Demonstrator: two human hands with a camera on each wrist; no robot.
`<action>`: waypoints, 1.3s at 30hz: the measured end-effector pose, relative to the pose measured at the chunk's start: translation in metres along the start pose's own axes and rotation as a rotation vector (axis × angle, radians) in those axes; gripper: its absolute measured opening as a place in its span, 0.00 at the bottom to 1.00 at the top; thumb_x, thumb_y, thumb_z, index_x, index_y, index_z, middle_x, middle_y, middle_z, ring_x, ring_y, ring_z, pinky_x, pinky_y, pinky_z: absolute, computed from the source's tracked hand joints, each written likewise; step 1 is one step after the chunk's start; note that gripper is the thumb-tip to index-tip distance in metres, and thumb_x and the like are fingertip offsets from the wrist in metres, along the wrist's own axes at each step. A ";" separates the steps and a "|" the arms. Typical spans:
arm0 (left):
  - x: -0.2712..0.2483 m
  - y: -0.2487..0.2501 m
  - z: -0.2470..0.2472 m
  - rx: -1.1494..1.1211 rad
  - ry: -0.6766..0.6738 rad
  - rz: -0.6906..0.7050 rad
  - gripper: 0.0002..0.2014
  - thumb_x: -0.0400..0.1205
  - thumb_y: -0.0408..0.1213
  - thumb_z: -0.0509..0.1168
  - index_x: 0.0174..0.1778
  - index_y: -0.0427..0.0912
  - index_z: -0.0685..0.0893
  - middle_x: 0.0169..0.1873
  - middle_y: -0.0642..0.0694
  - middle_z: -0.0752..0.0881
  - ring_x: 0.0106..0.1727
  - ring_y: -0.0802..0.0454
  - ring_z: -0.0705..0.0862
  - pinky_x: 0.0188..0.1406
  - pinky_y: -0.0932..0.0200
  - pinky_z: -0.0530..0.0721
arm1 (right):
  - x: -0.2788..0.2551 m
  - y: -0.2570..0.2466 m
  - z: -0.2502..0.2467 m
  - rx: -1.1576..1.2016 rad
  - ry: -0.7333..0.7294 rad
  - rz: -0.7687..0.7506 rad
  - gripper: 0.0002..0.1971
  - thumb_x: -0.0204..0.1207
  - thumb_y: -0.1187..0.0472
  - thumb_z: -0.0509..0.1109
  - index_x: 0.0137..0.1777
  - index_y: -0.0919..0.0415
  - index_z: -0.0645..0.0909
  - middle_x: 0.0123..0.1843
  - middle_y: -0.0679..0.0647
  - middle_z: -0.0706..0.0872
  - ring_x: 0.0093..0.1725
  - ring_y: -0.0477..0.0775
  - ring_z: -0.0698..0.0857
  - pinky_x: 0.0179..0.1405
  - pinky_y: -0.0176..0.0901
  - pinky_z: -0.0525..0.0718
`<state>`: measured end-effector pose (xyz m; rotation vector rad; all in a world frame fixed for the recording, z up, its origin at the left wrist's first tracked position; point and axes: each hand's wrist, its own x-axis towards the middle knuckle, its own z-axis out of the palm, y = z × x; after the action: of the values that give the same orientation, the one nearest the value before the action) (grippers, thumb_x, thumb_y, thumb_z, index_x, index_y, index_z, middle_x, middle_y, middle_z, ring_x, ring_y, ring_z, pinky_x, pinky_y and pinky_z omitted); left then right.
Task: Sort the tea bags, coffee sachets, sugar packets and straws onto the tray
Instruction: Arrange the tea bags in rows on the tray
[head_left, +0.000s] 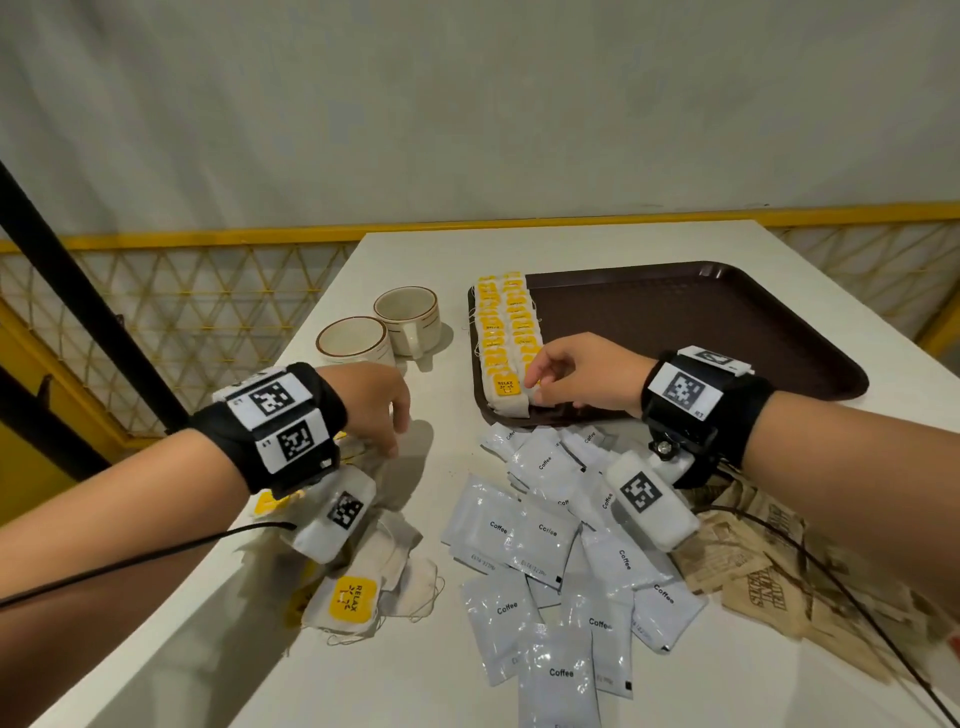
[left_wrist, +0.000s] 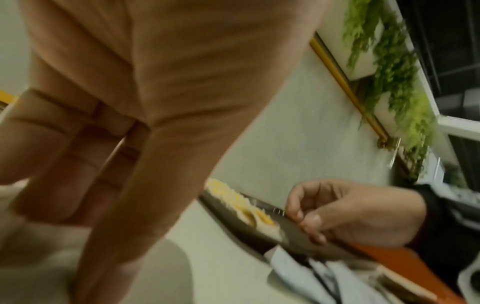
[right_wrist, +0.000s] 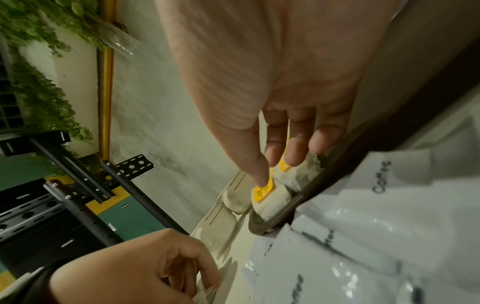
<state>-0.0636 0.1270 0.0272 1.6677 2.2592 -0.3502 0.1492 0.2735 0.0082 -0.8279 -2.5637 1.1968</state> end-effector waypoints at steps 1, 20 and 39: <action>0.003 0.001 0.003 0.031 -0.005 -0.004 0.09 0.71 0.42 0.76 0.43 0.49 0.84 0.38 0.56 0.82 0.43 0.55 0.81 0.40 0.64 0.78 | 0.000 -0.001 0.001 -0.003 -0.004 -0.003 0.05 0.74 0.65 0.75 0.49 0.59 0.86 0.37 0.50 0.80 0.36 0.45 0.78 0.29 0.23 0.76; -0.015 0.078 -0.030 -0.352 0.479 0.463 0.03 0.74 0.32 0.74 0.39 0.44 0.89 0.32 0.56 0.84 0.32 0.64 0.80 0.32 0.76 0.73 | -0.002 -0.037 0.008 0.760 -0.105 0.135 0.11 0.80 0.77 0.59 0.59 0.69 0.78 0.45 0.64 0.84 0.38 0.53 0.87 0.38 0.42 0.90; 0.060 0.082 -0.005 -0.499 0.330 0.156 0.05 0.75 0.42 0.74 0.40 0.46 0.87 0.32 0.56 0.80 0.35 0.60 0.76 0.32 0.67 0.72 | 0.013 -0.002 -0.005 0.103 0.049 0.064 0.07 0.72 0.71 0.76 0.43 0.59 0.83 0.41 0.60 0.86 0.41 0.54 0.86 0.45 0.51 0.89</action>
<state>-0.0023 0.2055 0.0081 1.6934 2.1622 0.5212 0.1396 0.2831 0.0122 -0.9101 -2.4318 1.2978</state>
